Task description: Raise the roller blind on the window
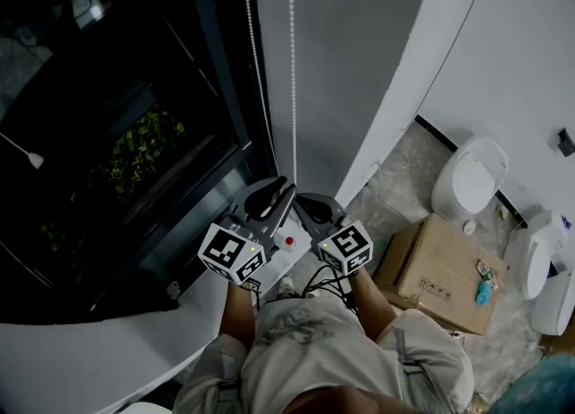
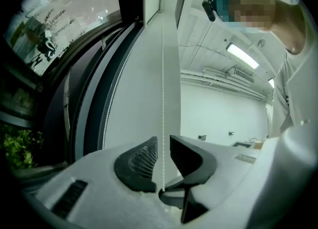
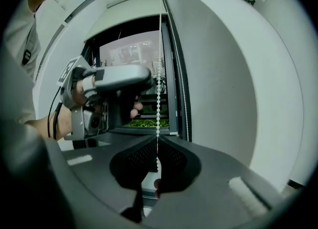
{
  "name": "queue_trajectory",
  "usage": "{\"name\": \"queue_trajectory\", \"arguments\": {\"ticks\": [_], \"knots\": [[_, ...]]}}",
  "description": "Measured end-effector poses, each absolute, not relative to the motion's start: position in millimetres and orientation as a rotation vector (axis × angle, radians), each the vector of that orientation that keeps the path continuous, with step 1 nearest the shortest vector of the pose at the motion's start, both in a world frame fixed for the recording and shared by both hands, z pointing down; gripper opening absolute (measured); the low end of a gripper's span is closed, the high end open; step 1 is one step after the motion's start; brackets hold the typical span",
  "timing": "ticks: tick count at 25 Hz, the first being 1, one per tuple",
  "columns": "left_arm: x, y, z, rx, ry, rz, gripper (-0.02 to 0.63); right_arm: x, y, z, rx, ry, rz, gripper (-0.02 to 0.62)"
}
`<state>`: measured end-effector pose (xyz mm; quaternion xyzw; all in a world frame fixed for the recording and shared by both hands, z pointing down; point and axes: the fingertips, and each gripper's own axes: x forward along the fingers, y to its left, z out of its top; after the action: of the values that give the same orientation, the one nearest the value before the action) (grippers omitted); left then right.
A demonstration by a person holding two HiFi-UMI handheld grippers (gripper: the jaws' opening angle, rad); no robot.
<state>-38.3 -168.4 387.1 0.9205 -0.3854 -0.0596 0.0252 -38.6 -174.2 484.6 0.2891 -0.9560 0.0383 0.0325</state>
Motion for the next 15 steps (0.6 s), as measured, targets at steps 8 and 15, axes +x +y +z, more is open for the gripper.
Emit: {"name": "queue_trajectory", "arguments": {"ticks": [8, 15], "knots": [[-24.2, -177.1, 342.0, 2.956, -1.200, -0.198, 0.077, -42.2, -171.4, 482.2, 0.883, -2.933, 0.101, 0.012], [-21.2, -184.8, 342.9, 2.970, -1.272, -0.132, 0.017, -45.2, -170.3, 482.7, 0.878, -2.928, 0.088, 0.013]]}}
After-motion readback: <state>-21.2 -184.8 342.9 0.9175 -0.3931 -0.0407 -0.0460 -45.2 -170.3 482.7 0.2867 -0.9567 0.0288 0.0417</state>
